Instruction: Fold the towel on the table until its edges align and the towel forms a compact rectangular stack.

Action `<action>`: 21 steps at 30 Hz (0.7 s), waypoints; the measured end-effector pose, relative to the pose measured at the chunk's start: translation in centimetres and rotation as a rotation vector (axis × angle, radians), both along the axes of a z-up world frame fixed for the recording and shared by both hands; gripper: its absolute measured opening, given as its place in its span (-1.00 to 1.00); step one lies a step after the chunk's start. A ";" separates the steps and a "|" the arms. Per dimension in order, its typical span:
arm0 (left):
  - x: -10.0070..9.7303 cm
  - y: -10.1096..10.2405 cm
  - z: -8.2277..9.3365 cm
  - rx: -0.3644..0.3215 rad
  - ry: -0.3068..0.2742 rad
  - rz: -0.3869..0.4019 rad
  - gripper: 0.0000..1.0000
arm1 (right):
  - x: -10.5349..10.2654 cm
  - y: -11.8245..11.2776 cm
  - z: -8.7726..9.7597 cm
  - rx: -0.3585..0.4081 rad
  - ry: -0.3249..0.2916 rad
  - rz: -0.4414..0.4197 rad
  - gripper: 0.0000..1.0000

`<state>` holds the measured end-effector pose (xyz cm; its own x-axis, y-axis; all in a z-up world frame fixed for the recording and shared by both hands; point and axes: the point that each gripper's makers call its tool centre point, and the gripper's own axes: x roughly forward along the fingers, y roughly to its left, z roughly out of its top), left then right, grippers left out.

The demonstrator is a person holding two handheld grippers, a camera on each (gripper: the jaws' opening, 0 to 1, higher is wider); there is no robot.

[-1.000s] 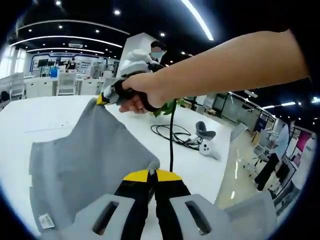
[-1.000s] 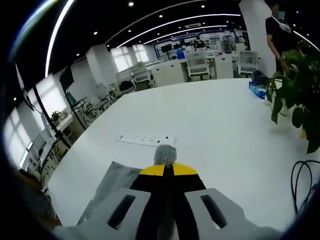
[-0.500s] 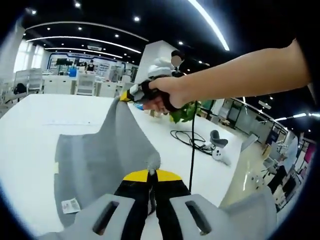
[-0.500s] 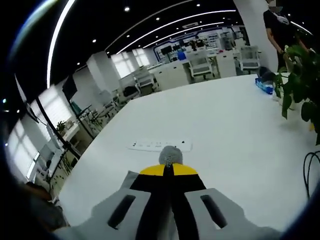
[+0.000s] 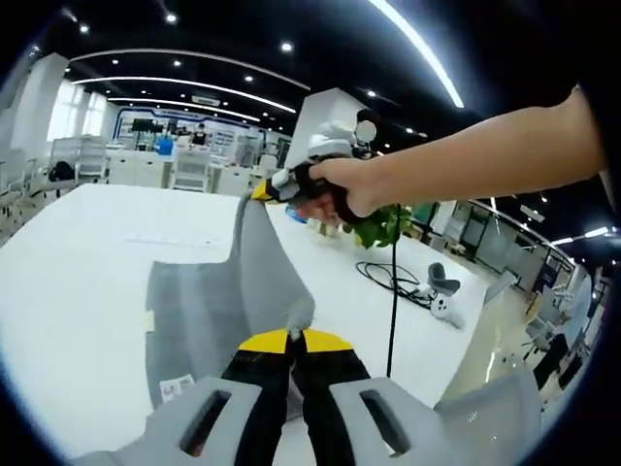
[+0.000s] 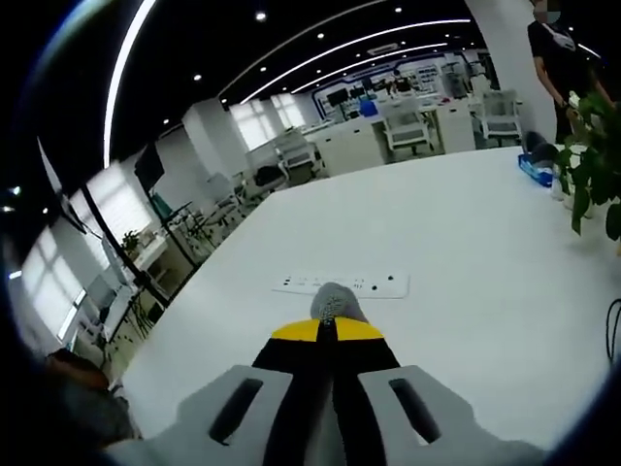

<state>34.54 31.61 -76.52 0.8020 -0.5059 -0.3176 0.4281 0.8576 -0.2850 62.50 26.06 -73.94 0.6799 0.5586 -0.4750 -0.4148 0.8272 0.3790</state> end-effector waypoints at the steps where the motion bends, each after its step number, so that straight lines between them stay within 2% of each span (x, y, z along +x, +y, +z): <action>1: 0.0 0.5 -0.2 -0.009 0.006 0.020 -0.94 | 0.0 0.4 0.0 0.003 -0.001 0.005 -1.00; 4: -0.2 1.8 -0.6 -0.066 0.040 0.099 -0.94 | -0.2 1.4 0.1 0.022 0.002 0.018 -1.00; 5: -0.2 2.4 -0.9 -0.066 0.046 0.115 -0.94 | -0.1 1.8 -0.1 0.024 0.004 0.022 -1.00; 13: -0.8 3.4 -2.4 -0.015 0.052 0.126 -0.94 | 0.1 4.1 -1.0 0.005 0.000 0.074 -1.00; 16: -1.1 3.9 -3.4 -0.006 0.088 0.142 -0.94 | 0.0 4.9 -1.6 -0.047 -0.044 0.108 -0.99; 21: -1.1 5.1 -4.3 0.002 0.121 0.177 -0.94 | 0.0 6.3 -2.4 -0.036 -0.035 0.130 -0.99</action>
